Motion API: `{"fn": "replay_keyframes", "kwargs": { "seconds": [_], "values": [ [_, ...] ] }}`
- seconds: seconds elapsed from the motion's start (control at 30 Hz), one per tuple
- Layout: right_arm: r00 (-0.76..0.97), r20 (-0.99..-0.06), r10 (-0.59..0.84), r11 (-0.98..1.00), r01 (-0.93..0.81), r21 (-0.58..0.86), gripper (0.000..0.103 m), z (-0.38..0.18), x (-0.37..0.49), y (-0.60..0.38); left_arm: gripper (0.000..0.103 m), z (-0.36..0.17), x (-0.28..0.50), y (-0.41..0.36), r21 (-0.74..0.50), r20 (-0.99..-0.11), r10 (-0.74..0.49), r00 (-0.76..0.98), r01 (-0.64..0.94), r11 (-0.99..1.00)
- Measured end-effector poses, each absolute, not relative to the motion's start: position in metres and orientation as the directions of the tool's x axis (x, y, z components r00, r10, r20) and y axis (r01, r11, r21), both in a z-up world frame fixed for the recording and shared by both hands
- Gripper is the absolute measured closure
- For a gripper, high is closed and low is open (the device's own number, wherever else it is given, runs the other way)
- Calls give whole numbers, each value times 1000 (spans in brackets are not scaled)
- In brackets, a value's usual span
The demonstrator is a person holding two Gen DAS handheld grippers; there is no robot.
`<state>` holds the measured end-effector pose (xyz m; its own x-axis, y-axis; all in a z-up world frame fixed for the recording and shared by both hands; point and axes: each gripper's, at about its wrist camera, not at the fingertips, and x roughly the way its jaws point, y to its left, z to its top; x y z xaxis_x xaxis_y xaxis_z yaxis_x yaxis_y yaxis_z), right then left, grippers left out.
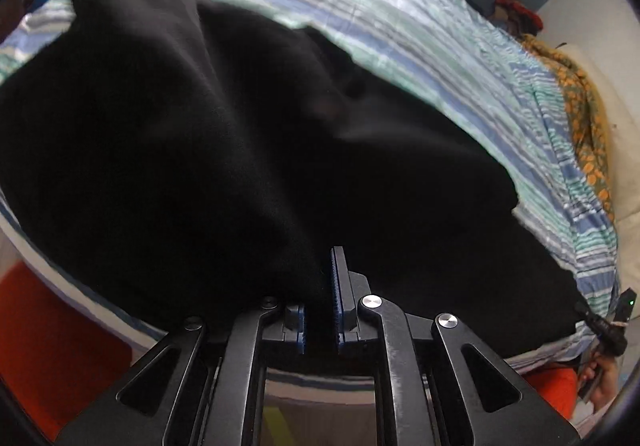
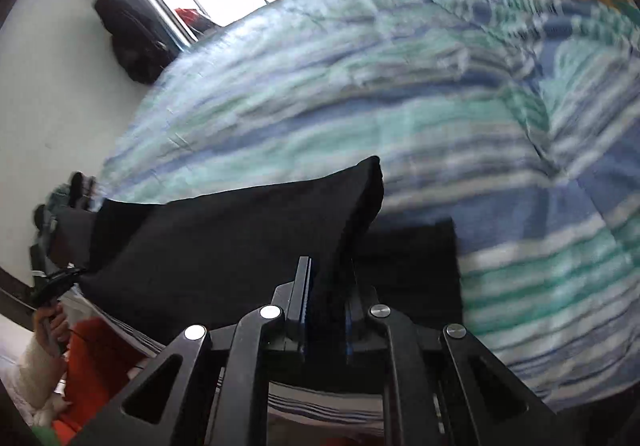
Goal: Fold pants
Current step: 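Grasp the trouser waistband with the left tool while the right tool holds the leg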
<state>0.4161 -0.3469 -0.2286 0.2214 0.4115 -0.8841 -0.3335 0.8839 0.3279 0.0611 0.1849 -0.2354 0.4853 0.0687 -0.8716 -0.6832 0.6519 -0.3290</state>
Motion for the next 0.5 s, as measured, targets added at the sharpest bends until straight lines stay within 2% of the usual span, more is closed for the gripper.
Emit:
{"fn": "replay_keyframes", "kwargs": {
  "seconds": [0.07,0.2,0.27,0.37,0.5],
  "values": [
    [184,-907,379,902,-291,318,90,-250,412,-351,95,-235,57,178,-314,-867,90,489,-679,663],
    [200,-895,399,892,-312,328,89,-245,414,-356,95,-224,64,174,-266,-869,114,481,-651,711],
    [176,-885,431,885,-275,376,89,-251,416,-364,95,-224,64,171,-254,-871,124,475,-653,714],
    [220,-859,462,879,-242,411,89,-245,413,-376,95,-223,64,163,-238,-867,136,479,-639,731],
    [279,-857,434,897,-220,383,91,-236,404,-385,95,-222,73,145,-220,-858,142,493,-604,766]
  ]
}}
